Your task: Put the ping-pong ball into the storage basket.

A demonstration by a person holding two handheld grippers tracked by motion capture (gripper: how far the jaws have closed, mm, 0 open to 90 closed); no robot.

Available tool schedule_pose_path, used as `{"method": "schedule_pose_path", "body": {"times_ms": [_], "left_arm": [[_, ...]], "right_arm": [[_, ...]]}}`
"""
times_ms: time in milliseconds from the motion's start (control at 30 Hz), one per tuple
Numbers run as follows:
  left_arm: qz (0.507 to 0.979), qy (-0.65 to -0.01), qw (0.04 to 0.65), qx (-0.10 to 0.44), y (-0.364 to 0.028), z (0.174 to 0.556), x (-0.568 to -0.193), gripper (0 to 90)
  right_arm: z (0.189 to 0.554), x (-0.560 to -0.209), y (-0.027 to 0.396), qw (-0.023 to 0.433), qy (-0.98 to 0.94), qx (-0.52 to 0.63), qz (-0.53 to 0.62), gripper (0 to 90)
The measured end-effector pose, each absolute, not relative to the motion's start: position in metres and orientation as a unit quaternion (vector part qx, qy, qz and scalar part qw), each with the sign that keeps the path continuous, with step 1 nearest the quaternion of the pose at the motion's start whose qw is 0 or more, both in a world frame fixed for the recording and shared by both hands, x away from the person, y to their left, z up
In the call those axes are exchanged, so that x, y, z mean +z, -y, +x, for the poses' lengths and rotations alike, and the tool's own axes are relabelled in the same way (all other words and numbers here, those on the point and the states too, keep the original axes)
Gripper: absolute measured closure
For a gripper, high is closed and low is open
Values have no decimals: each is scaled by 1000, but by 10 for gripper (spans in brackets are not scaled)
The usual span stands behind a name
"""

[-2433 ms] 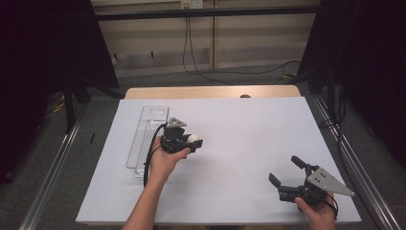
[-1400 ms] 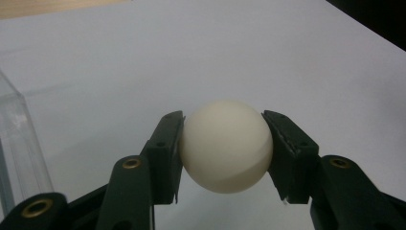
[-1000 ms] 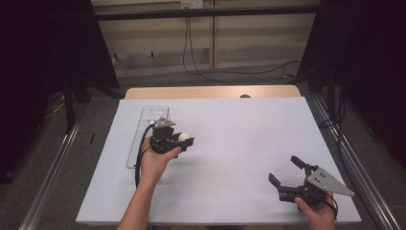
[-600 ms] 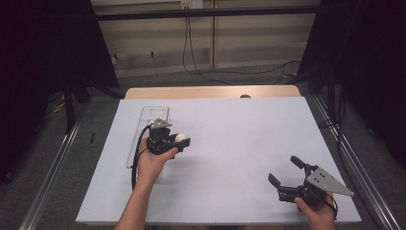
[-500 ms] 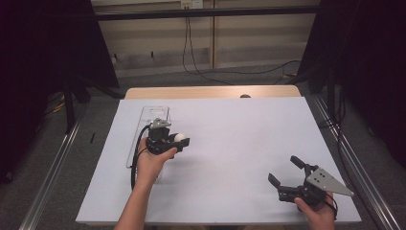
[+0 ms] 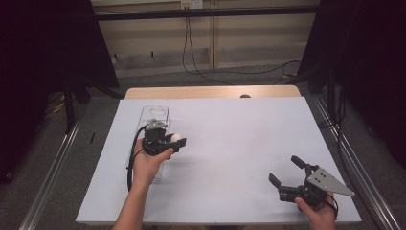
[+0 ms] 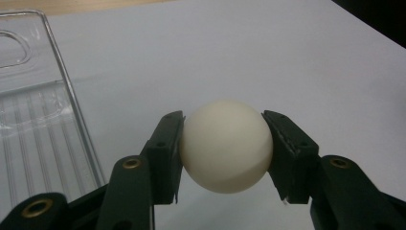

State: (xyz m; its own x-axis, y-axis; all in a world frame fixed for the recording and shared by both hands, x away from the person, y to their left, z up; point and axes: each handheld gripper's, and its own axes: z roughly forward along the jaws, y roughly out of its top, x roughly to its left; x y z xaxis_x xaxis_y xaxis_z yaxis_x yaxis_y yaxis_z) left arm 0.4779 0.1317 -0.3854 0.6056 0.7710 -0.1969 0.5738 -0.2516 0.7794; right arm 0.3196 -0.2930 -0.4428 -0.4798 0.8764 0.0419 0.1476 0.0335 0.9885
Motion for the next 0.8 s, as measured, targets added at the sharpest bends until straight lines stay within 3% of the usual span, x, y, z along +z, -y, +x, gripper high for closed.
{"method": "schedule_pose_path", "body": {"times_ms": [800], "left_arm": [[770,-445,442,119,-147,474,-387,512]], "right_arm": [[320,-443,293,321,-643,572,396,11]]}}
